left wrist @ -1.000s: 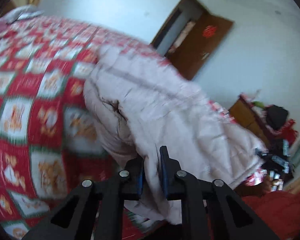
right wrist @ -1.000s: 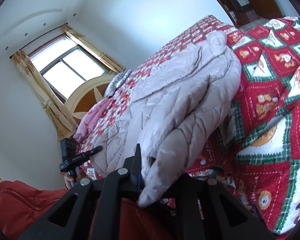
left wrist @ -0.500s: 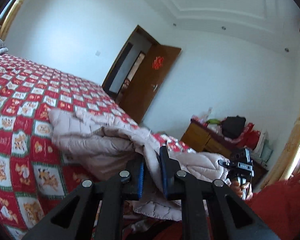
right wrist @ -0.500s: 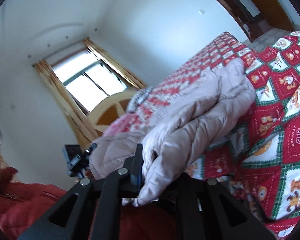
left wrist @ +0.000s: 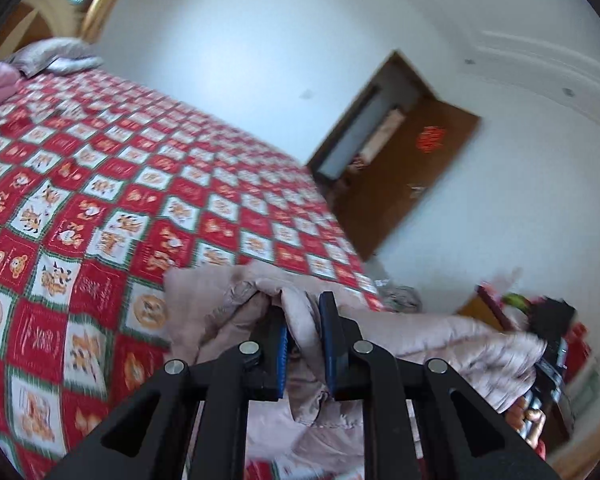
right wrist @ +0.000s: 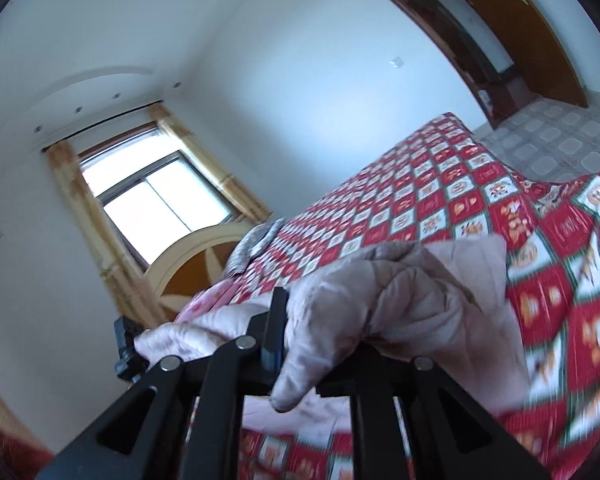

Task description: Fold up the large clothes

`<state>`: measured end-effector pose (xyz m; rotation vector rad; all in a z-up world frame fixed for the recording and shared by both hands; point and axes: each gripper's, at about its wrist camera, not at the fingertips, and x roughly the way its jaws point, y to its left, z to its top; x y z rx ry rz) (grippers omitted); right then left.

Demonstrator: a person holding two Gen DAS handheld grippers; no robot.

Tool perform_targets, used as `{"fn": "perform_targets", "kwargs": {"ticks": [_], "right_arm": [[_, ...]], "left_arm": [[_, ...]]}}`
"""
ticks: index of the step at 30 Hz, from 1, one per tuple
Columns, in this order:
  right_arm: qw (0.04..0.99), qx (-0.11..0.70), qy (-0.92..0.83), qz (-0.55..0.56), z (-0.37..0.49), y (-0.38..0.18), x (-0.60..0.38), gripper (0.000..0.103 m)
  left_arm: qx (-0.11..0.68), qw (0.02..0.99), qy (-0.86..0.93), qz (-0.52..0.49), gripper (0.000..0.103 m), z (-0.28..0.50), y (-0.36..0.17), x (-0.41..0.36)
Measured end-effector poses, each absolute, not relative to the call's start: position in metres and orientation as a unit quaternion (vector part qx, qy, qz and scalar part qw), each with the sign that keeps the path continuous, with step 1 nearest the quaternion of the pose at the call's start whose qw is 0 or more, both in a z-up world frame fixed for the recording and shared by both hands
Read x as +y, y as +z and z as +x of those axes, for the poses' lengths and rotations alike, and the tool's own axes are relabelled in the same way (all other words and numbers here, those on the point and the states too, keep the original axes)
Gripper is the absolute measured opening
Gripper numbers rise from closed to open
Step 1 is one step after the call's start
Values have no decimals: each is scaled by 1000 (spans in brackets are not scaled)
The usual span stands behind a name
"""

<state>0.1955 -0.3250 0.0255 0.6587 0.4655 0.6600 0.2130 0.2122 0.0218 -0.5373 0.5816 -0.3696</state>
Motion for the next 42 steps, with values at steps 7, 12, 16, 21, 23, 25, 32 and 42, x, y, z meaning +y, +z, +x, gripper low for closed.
{"fn": "perform_targets", "kwargs": {"ticks": [7,12,16,21,23,25,32,42], "right_arm": [[890,260,225,300,306,-15,-315,14],[896,310,153,279,374,-73,-307,14],[900,325,134,259,400,-104,-304,14],[896,329,141,263,411,-128,-303,14],[890,335,142,274,415,-134,-304,14],[891,345,135,265,420,-136,-300,14],[884,361,132,265,421,-133,-295,16],[913,201,178,308,345,-28,-324,103]], "left_arm": [[343,897,-113,-256,14,315,-19,200],[404,882,-55,-234,15,382,-74,189],[430,869,-40,-242,18,405,-107,188],[401,871,-57,-278,18,407,-144,197],[385,876,-57,-286,18,404,-149,200],[387,878,-50,-279,18,408,-150,197],[411,856,-76,-303,20,416,-150,205],[394,862,-92,-304,67,371,-58,248]]}}
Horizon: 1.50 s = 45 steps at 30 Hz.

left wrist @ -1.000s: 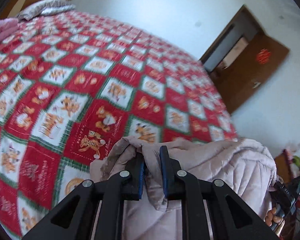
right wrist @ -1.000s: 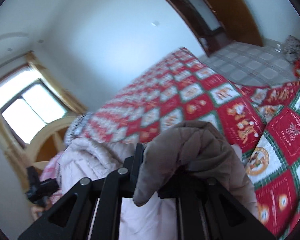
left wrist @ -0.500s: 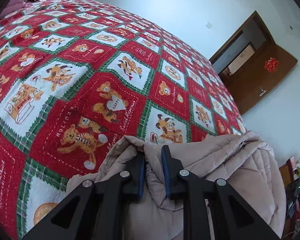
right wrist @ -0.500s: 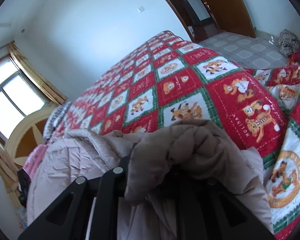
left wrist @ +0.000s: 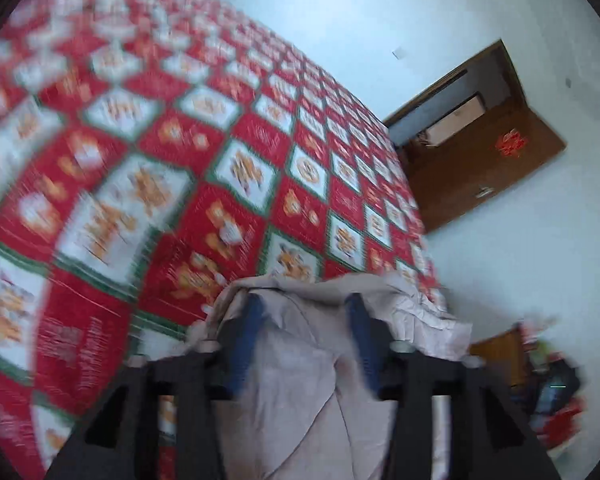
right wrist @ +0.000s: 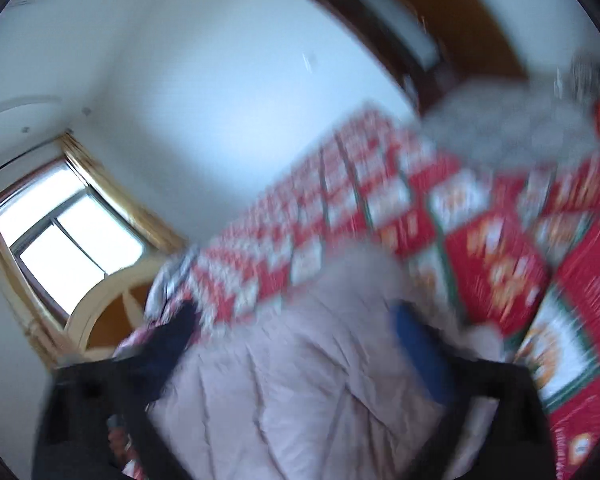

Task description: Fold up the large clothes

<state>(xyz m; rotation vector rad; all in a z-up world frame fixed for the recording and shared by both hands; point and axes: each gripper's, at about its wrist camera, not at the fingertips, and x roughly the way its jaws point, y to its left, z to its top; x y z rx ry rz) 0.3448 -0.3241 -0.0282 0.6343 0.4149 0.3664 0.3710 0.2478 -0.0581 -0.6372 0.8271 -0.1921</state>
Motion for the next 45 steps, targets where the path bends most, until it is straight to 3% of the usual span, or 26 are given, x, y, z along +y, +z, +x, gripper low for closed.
{"fn": "perform_targets", "kwargs": {"ticks": [1,2,4,5,6,7,9,13,18,21,30,33,36,39,45], "right_arm": [[922,191,171,291,338,-17,-317,103],[930,182,165,273,330,-9,-309,103],[942,183,172,222,321,-3,-281,101],[946,201,180,181,320,-4,-258,91],[947,218,182,152,322,-9,-244,73],[946,239,181,120,327,-15,-223,61],[941,280,171,79,341,-29,-194,12],[931,310,176,81,370,-63,-154,11],[920,350,156,81,393,-115,-149,11],[916,350,153,125,392,-132,-168,2],[907,359,139,173,392,-144,-190,0],[910,378,118,125,391,-131,-177,0],[931,338,116,74,367,-104,-171,0],[933,352,70,31,365,-114,-173,2],[921,355,102,121,376,-142,-203,0]], "left_arm": [[374,883,-69,-276,83,366,-48,243],[353,898,-57,-257,89,362,-40,239],[329,911,-53,-244,89,359,-29,232],[328,910,-50,-250,89,360,-28,229],[328,908,-51,-256,89,361,-29,226],[332,908,-60,-250,89,364,-30,215],[342,918,-62,-189,89,371,-35,173],[361,919,-73,-144,89,387,-67,105],[367,918,-65,-133,89,400,-104,80],[355,920,-83,-144,92,404,-114,82],[368,923,-65,-85,97,418,-130,56],[370,924,-59,-81,97,416,-132,57],[372,923,-56,-77,97,416,-133,56],[372,923,-56,-78,97,416,-133,55],[372,923,-56,-78,97,416,-132,55]]}}
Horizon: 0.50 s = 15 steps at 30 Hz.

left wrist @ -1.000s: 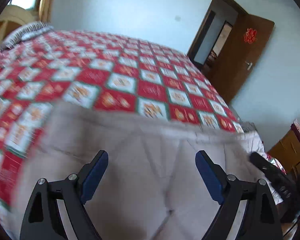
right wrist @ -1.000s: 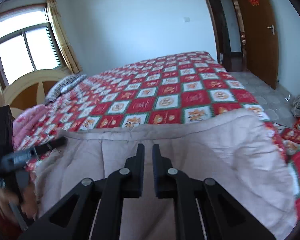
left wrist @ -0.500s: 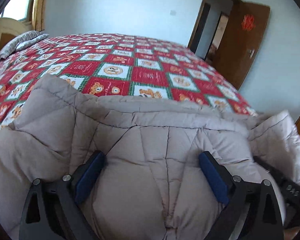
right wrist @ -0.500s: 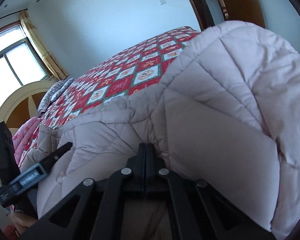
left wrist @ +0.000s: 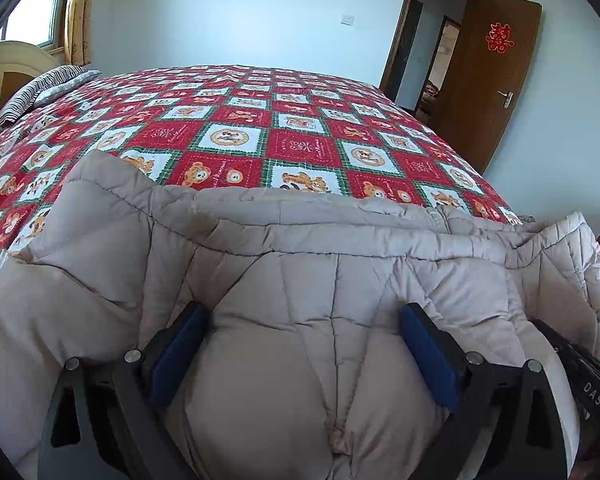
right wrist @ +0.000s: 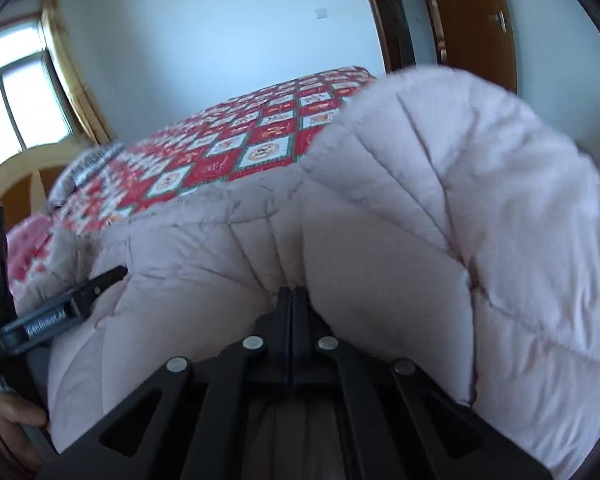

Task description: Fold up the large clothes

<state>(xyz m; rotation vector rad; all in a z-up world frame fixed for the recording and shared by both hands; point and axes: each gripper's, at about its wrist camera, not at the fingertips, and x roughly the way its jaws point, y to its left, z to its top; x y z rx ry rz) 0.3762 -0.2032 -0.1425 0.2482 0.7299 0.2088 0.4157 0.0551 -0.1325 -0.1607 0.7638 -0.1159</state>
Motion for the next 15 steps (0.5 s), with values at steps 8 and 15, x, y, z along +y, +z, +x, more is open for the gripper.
{"fn": "perform_targets", "kwargs": {"ticks": [8,15], "right_arm": [[926,359,86,83,375,-139,-194,0],[938,342,56,19,359,-106,-165,4]], "left_arm": [[404,905,-82,-103,97,385,-105,80],[350,924,-25,-154,97,277,-77,163]]}}
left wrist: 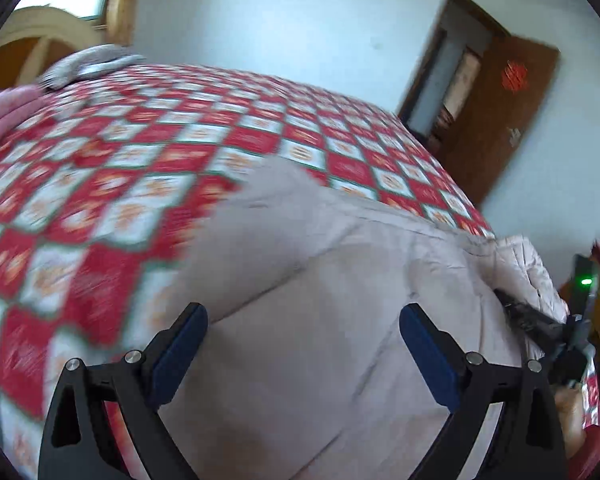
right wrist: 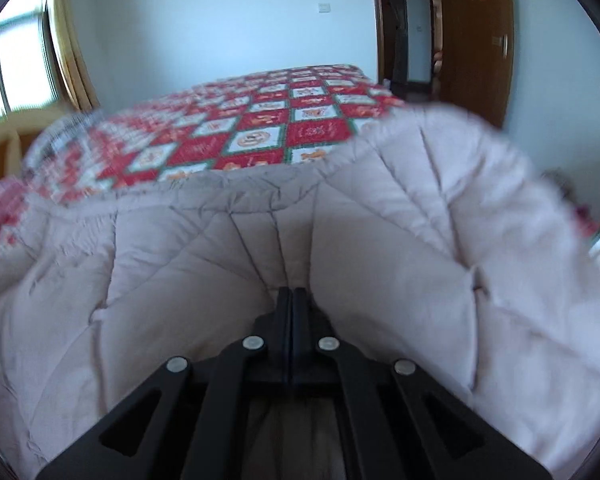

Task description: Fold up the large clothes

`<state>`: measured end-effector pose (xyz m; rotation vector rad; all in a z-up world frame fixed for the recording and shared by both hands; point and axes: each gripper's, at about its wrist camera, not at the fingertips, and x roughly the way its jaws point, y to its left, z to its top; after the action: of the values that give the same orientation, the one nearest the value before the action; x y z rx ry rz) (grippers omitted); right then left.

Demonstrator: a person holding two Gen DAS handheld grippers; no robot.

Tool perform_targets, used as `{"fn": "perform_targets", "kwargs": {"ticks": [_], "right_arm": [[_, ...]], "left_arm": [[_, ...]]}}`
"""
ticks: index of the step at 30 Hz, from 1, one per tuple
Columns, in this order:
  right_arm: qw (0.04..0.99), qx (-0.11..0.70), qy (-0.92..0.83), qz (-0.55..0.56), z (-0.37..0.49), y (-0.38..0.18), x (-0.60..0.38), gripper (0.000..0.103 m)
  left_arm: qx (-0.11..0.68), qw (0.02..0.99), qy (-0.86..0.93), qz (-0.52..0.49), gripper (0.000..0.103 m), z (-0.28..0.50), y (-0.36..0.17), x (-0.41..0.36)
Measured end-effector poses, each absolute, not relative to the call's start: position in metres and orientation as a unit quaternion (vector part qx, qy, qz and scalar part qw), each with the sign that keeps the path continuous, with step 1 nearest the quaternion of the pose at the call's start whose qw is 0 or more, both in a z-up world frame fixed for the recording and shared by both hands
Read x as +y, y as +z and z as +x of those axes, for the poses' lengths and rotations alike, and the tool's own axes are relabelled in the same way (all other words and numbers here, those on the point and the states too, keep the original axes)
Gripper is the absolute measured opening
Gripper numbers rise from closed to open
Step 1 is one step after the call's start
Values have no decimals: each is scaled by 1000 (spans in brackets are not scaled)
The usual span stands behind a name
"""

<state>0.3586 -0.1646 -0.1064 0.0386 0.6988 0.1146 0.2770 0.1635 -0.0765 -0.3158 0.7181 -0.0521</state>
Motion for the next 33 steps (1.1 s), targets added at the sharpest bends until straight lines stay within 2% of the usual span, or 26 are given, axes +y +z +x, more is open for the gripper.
{"fn": "perform_targets", "kwargs": {"ticks": [5,7,10,12,16,20,26,29,33], "right_arm": [[942,295,158,26,312,-72,-119,4],[934,305,183,21,308,-81,-100,4],[920,352,169,-2,319,-123,-79,4],[916,366,166,0,323,-149,-77,0],[912,375,169,1,326,-152,-80,0],[912,372,174,9,326,-153,-84,0],[905,379,187,34,323,-154,-86,0],[899,386,201,55,327,-156,-92,0],[894,391,208,70,329,-159,-95,0]], "left_arm": [[322,919,25,-226,97,229,-94,212],[319,911,26,-260,97,222,-107,217],[321,899,28,-298,97,217,-120,211],[312,901,32,-299,97,207,-126,205],[325,900,44,-288,97,189,-142,198],[311,881,13,-356,97,168,-160,199],[299,881,-21,-366,97,224,-148,193],[306,861,-18,-406,97,252,-160,198],[272,878,-24,-393,95,262,-156,187]]}}
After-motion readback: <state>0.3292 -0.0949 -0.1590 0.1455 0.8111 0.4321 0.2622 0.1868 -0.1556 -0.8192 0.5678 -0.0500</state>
